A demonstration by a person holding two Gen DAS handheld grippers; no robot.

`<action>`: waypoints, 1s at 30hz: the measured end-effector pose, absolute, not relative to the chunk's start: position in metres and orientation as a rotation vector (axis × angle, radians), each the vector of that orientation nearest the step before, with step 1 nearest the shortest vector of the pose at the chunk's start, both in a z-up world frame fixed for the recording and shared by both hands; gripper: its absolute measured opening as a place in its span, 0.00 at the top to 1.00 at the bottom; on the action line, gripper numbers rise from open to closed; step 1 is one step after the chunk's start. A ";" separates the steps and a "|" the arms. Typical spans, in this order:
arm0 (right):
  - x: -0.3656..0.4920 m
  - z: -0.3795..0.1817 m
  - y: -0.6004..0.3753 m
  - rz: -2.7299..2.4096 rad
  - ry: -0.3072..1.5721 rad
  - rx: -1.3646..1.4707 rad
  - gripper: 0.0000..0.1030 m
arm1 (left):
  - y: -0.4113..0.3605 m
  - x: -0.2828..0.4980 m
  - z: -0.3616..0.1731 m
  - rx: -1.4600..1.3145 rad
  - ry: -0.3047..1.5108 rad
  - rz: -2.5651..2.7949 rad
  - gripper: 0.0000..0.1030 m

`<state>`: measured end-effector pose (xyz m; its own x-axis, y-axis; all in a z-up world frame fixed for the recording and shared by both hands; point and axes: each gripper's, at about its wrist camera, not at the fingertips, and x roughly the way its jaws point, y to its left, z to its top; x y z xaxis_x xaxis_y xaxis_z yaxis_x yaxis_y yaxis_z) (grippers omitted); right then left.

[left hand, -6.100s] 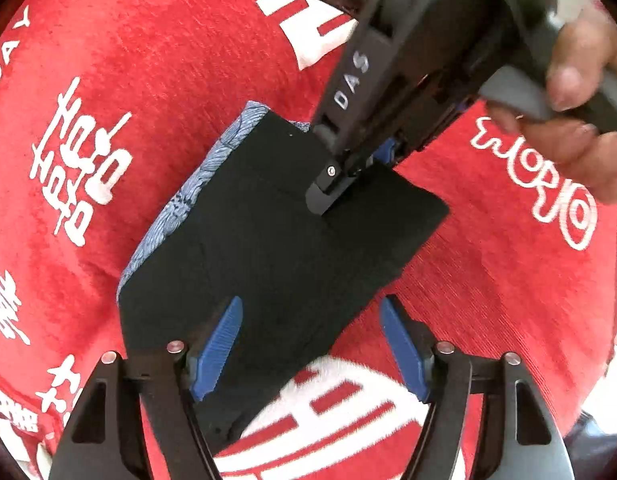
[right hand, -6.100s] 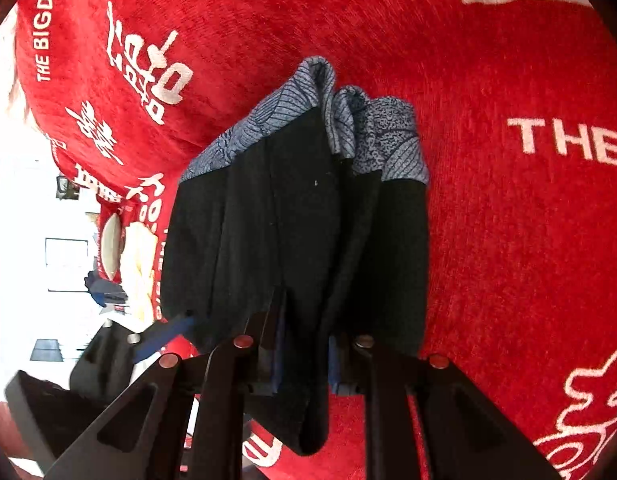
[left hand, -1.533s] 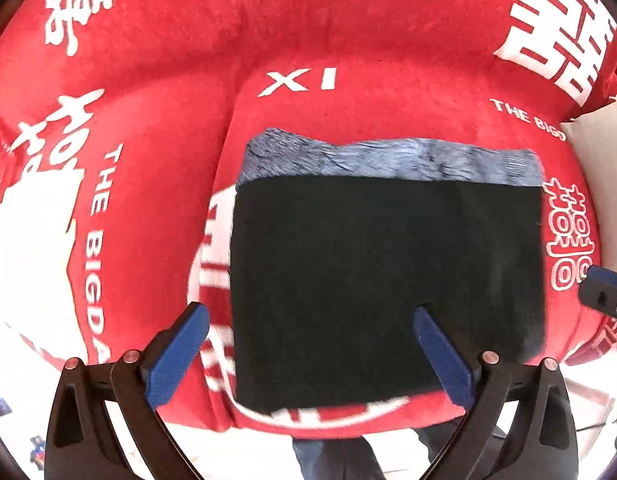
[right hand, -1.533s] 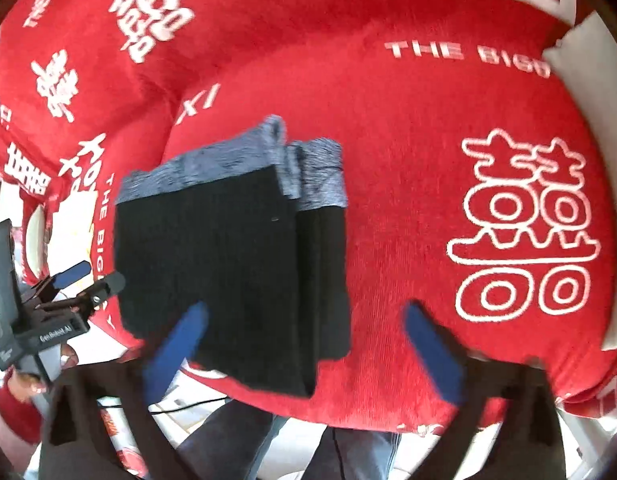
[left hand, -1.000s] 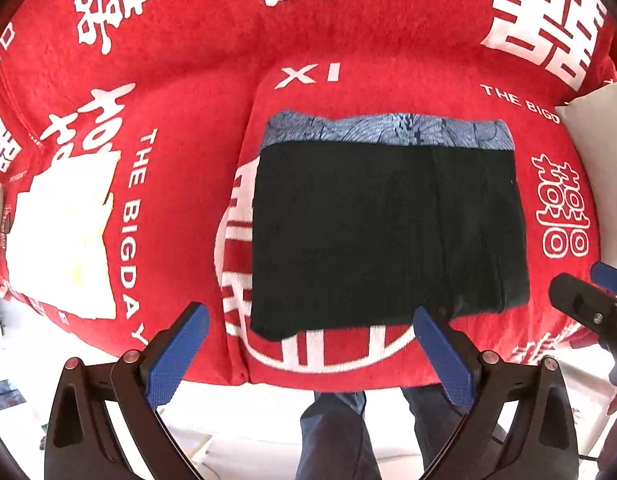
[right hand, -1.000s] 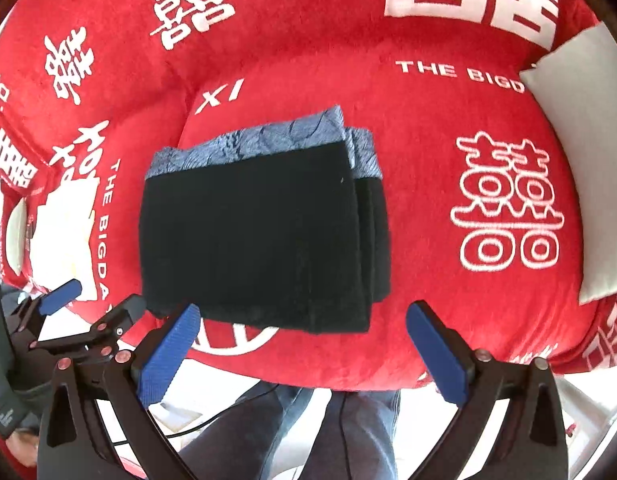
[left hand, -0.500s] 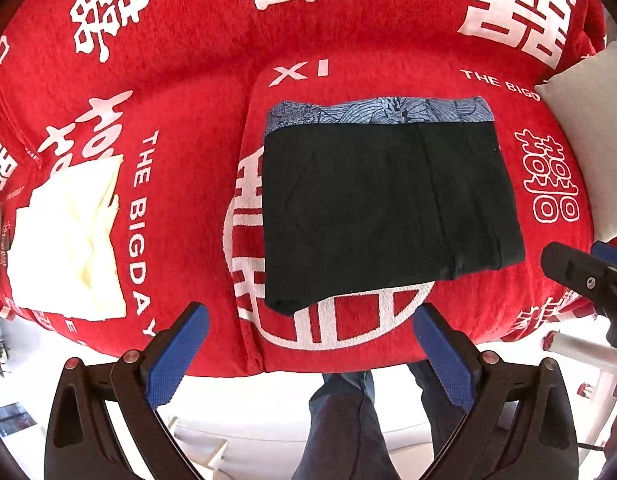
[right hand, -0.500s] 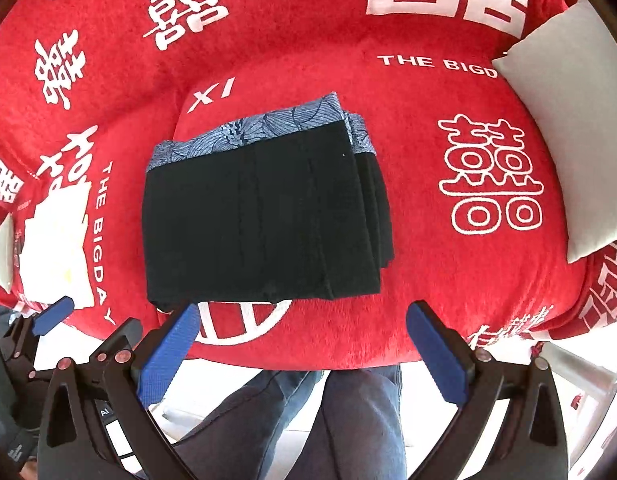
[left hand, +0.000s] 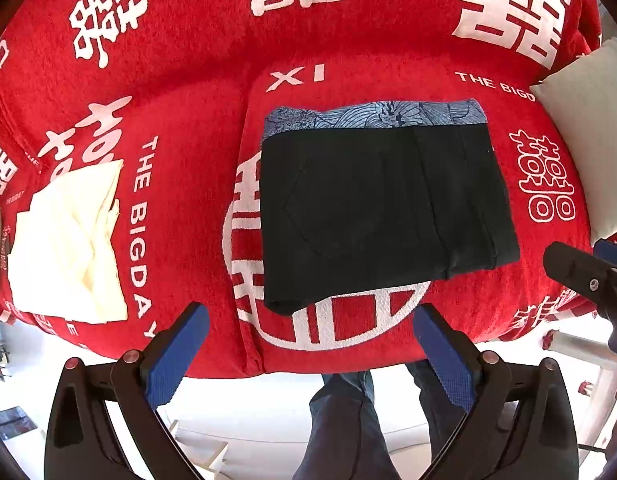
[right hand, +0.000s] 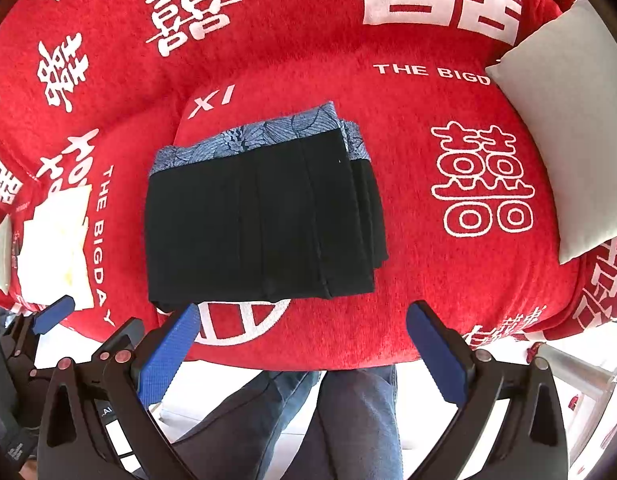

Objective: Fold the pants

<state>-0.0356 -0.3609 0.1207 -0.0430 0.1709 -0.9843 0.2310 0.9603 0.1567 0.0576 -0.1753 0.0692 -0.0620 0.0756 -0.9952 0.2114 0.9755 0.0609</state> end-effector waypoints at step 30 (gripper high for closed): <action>-0.031 0.120 -0.346 -0.022 1.621 0.253 0.00 | -0.178 0.054 0.069 0.252 1.616 -0.101 0.01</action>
